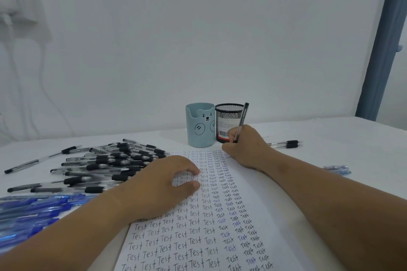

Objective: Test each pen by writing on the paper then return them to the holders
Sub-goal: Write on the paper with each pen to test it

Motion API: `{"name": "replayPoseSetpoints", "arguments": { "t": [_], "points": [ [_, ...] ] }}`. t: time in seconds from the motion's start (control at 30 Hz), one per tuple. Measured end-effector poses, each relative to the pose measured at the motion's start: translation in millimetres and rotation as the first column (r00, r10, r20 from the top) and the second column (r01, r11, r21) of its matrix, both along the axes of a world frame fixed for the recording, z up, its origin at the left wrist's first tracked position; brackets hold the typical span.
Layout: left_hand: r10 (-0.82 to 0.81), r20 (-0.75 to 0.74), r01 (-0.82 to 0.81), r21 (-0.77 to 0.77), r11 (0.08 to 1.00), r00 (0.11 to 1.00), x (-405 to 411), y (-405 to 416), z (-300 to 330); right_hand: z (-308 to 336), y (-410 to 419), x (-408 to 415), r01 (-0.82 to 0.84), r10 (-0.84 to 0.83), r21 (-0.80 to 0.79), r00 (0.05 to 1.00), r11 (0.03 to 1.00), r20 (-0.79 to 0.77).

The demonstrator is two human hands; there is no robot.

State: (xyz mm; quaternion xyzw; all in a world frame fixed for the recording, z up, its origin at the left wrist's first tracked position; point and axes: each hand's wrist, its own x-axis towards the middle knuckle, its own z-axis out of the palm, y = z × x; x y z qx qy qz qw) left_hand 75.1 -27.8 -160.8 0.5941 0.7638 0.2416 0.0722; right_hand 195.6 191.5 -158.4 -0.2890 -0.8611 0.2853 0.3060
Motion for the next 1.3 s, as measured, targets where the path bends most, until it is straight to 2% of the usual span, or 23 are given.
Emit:
{"name": "replayPoseSetpoints", "arguments": {
  "t": [0.13, 0.23, 0.3, 0.4, 0.47, 0.63, 0.73, 0.8, 0.97, 1.1, 1.2, 1.3],
  "points": [
    [-0.002, 0.001, 0.002, 0.001, 1.000, 1.000, 0, 0, -1, -1, 0, -1, 0.028, -0.027, 0.026, 0.999, 0.999, -0.021],
    [-0.002, -0.001, 0.002, 0.004, 1.000, 1.000, -1, 0, -1, 0, -2, 1, 0.059, -0.054, 0.022, 0.984, 0.998, -0.168],
    [-0.002, -0.002, 0.002, 0.005, 1.000, 1.000, -1, 2, 0, 2, -5, 4, -0.009, 0.017, 0.029, 0.960, 1.000, -0.280],
    [-0.004, 0.007, 0.004, 0.007, 1.000, 1.000, -1, 2, -1, 9, -11, 8, -0.073, 0.107, 0.121, 0.945, 0.990, -0.309],
    [-0.007, 0.022, 0.006, 0.011, 1.000, 1.000, -2, 2, -2, 16, -18, 8, -0.078, 0.136, 0.204, 0.949, 0.976, -0.285],
    [-0.012, 0.027, 0.011, 0.022, 1.000, 1.000, -5, 2, -4, 17, -24, 7, -0.143, 0.202, 0.294, 0.962, 0.945, -0.181],
    [-0.011, 0.033, 0.010, 0.028, 1.000, 0.999, -6, 2, -5, 14, -19, 6, -0.135, 0.219, 0.360, 0.955, 0.923, -0.201],
    [-0.012, 0.029, 0.012, 0.031, 0.999, 0.999, -6, 2, -6, 12, -15, 7, -0.131, 0.214, 0.360, 0.956, 0.924, -0.199],
    [-0.019, -0.004, 0.019, 0.036, 0.999, 1.000, -6, 2, -7, 11, -13, 10, -0.160, 0.200, 0.352, 0.976, 0.922, -0.082],
    [-0.020, -0.023, 0.021, 0.035, 0.999, 1.000, -5, 2, -7, 24, -1, 22, -0.149, 0.159, 0.196, 0.987, 0.969, -0.033],
    [-0.020, -0.030, 0.021, 0.037, 0.999, 0.999, -3, 2, -7, 31, 19, 43, -0.052, 0.023, 0.216, 0.990, 0.975, 0.136],
    [-0.015, -0.026, 0.016, 0.035, 0.999, 1.000, -2, 3, -6, 35, 35, 66, -0.014, -0.068, 0.224, 0.932, 0.975, 0.356]
  ]
}}
